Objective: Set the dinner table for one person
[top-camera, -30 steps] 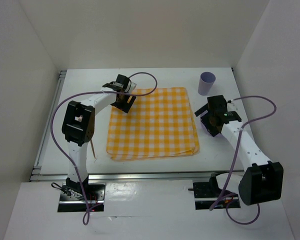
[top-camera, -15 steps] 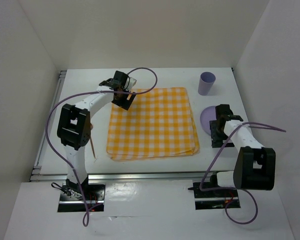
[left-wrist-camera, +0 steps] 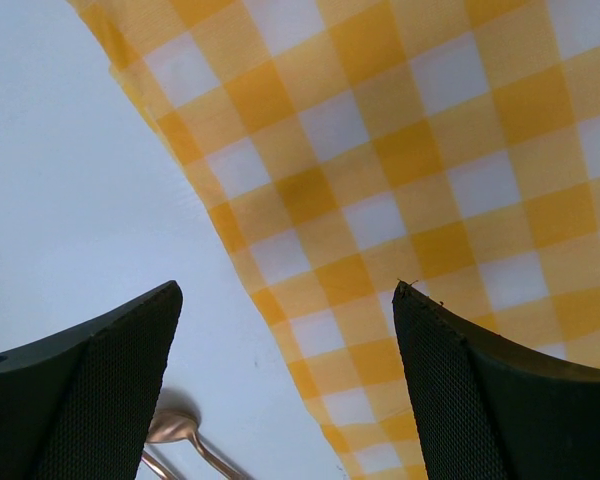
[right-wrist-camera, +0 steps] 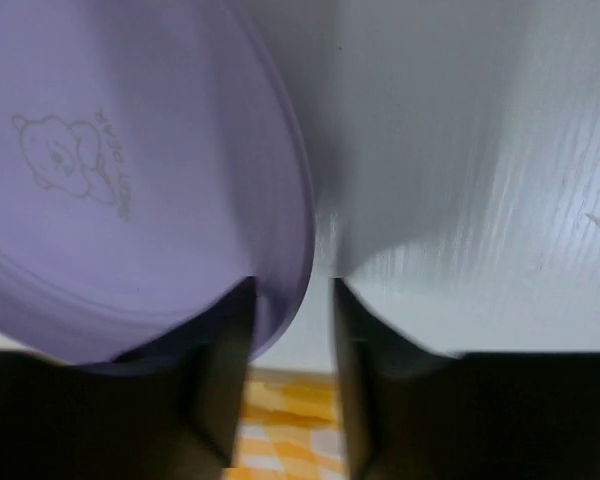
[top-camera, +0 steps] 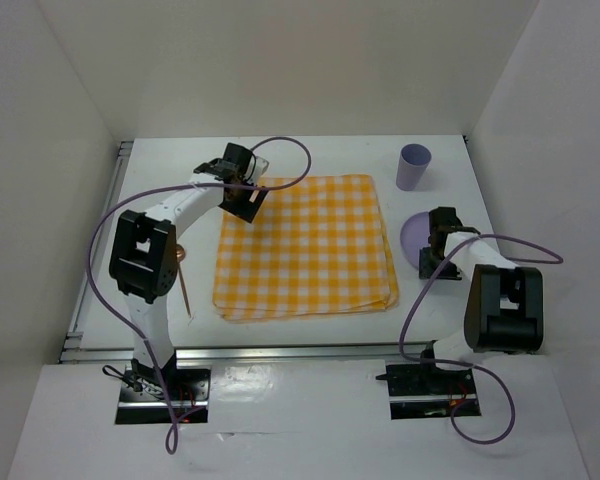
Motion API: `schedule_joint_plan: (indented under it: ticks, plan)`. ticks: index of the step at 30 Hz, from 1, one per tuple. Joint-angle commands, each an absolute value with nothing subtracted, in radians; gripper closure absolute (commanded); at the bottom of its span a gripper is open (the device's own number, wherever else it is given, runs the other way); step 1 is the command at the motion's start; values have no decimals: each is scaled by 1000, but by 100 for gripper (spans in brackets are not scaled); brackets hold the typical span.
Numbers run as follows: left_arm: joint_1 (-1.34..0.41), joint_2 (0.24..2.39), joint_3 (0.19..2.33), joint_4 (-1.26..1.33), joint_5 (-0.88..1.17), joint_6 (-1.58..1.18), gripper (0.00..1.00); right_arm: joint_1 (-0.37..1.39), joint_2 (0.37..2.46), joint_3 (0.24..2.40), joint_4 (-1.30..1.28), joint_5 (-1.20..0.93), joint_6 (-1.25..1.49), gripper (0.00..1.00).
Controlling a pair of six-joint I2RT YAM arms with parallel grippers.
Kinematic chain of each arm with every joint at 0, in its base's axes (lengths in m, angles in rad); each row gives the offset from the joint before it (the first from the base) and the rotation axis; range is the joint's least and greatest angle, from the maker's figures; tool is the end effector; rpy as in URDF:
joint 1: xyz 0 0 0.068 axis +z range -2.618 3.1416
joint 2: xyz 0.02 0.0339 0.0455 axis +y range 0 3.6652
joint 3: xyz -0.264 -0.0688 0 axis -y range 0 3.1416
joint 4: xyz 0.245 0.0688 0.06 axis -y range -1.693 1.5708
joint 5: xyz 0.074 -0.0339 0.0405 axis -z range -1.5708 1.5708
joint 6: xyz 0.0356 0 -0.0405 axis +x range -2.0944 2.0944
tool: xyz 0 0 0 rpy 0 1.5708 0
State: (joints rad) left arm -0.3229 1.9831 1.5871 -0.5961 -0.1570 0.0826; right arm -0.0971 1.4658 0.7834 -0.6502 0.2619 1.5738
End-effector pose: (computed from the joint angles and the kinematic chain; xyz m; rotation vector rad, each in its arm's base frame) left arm 0.4140 -0.1327 0.2248 0.4545 2.5070 0.1080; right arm 0.2438 -0.0330 0.1628 2.0988 1.8392 -0.0470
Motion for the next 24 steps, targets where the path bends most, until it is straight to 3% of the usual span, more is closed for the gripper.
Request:
schedule_joint_plan:
  ticks: [1,5,6,13,24]
  plan:
    - [-318,1918,1565,-589,-167,103,8,-106,1497,773,-618,287,1606,65]
    - [-318,1908,1543,-589,-167,103,6,-106,1511,761,-618,262,1606,87]
    - [-318,1908,1543,-580,-167,112,6,-106,1511,761,-627,262,1620,99]
    - [-308,1908,1554,-589,-178,112,6,-106,1352,764,-670,343,1620,100]
    - [-298,1899,1584,-618,-173,112,6,-106,1088,879,-672,414,1382,100]
